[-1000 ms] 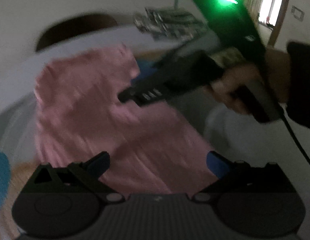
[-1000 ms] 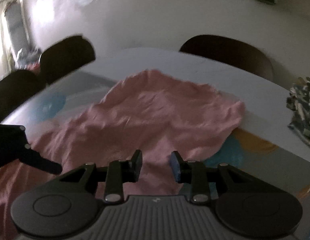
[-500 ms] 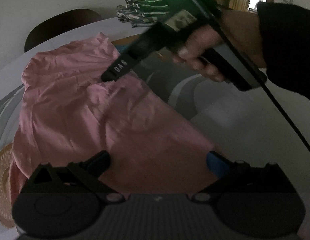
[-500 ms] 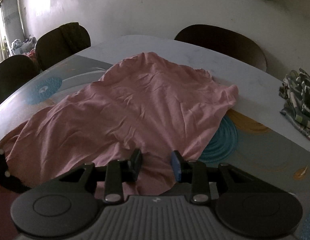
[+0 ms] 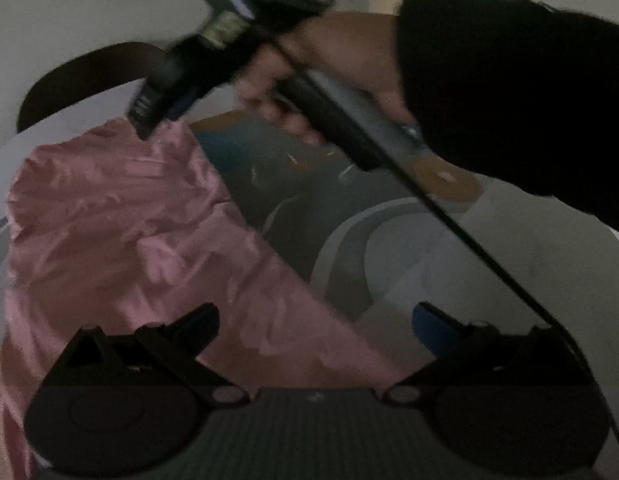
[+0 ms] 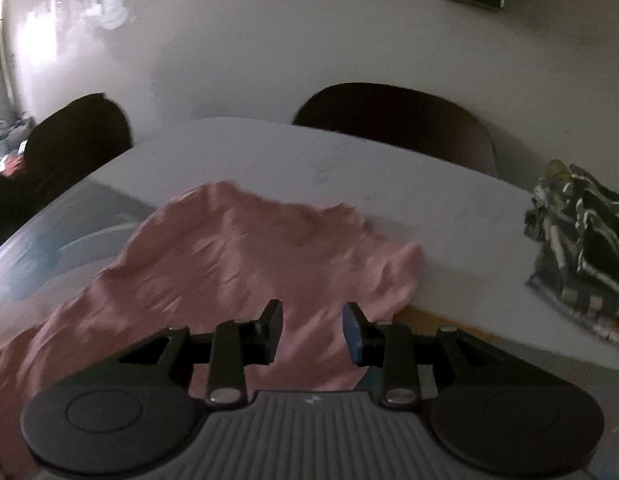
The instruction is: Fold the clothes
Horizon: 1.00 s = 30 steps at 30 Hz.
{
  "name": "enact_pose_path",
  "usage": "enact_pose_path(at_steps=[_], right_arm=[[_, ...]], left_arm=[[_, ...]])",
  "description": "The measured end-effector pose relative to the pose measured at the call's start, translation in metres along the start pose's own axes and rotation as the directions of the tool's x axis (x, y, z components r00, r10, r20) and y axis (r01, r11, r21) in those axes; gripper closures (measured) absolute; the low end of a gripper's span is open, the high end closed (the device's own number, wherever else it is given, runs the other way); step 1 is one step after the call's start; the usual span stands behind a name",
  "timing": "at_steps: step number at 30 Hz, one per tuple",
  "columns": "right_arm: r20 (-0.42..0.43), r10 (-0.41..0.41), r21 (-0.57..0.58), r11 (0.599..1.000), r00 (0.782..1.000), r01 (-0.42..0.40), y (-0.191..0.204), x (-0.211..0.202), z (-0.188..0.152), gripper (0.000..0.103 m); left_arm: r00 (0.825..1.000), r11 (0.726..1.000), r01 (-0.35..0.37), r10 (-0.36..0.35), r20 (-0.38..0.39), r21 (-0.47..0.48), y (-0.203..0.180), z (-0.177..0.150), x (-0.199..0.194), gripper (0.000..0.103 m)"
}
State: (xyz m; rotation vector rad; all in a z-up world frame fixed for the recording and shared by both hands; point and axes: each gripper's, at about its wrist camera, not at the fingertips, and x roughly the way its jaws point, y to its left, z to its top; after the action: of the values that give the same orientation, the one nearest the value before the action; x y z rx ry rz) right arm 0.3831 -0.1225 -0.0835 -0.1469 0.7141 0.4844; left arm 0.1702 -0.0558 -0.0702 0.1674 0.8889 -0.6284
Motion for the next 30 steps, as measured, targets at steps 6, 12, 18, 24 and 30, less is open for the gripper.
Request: enact_pose_path(at_steps=[6, 12, 18, 24, 30], right_arm=[[-0.071, -0.028, 0.003, 1.000, 0.997, 0.028, -0.012, 0.034, 0.007, 0.071], [-0.071, -0.032, 0.008, 0.999, 0.997, 0.032, -0.024, 0.043, 0.005, 0.071], [-0.068, -0.029, 0.000, 1.000, 0.997, 0.029, -0.033, 0.050, 0.012, 0.071], [-0.067, -0.022, -0.002, 1.000, 0.998, 0.022, -0.038, 0.056, 0.014, 0.070], [-0.064, -0.013, -0.012, 1.000, 0.998, 0.012, -0.042, 0.060, 0.016, 0.069]], left_arm=[[0.999, 0.999, 0.031, -0.031, -0.018, 0.006, -0.012, -0.002, 0.009, 0.000], [0.998, 0.998, 0.058, -0.058, -0.009, -0.018, -0.020, 0.000, 0.006, 0.000], [0.997, 0.997, 0.077, -0.077, 0.002, -0.013, -0.025, 0.003, 0.017, 0.000], [0.996, 0.996, 0.085, -0.084, 0.018, -0.034, -0.032, 0.007, 0.023, 0.000], [0.997, 0.997, 0.064, -0.062, 0.039, -0.046, -0.039, 0.008, 0.026, 0.000]])
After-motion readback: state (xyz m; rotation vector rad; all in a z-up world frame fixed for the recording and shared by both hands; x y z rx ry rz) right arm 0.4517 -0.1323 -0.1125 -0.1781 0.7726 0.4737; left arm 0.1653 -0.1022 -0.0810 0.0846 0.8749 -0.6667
